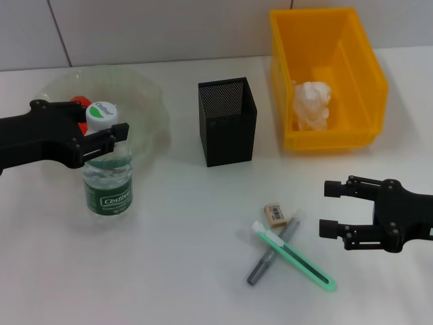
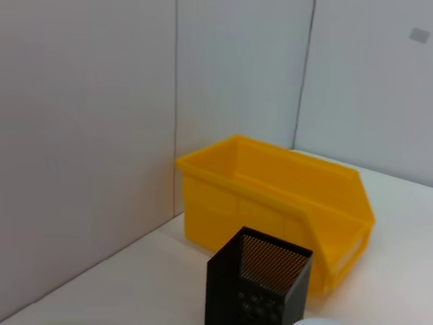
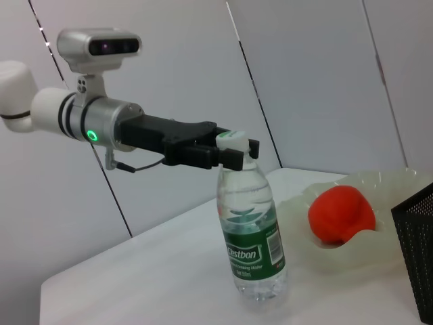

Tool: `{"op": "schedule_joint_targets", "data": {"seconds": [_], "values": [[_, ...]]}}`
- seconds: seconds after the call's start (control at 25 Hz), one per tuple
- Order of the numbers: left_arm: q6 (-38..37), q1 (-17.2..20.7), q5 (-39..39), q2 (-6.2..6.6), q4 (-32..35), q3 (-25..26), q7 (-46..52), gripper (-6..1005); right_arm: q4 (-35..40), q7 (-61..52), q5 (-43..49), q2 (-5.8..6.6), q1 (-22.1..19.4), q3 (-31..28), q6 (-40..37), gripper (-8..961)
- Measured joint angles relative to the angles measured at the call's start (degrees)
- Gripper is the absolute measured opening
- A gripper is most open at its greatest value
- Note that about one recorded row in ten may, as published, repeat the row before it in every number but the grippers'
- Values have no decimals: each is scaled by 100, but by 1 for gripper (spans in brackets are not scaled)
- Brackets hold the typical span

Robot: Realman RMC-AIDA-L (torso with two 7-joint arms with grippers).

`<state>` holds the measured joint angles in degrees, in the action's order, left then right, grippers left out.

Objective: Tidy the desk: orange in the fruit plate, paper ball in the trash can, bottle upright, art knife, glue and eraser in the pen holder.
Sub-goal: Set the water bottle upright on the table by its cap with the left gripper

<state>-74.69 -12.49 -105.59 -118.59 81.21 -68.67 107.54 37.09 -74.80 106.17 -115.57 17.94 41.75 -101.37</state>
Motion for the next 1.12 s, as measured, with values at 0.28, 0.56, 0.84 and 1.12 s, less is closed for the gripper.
{"op": "schedule_joint_targets", "data": {"seconds": [0.28, 0.56, 0.84, 1.12], "values": [[260, -11, 259, -14, -385, -64, -470, 431, 0, 1, 0, -6, 15, 0, 11, 844], [360, -14, 431, -13, -612, -65, -741, 431, 0, 0, 0, -9, 17, 0, 12, 844], [395, 1, 436, -9, -682, -56, -793, 431, 0, 3, 0, -11, 13, 0, 12, 844], [428, -23, 724, -1, -1116, -1, -1247, 431, 0, 17, 0, -18, -5, 0, 12, 844]]}}
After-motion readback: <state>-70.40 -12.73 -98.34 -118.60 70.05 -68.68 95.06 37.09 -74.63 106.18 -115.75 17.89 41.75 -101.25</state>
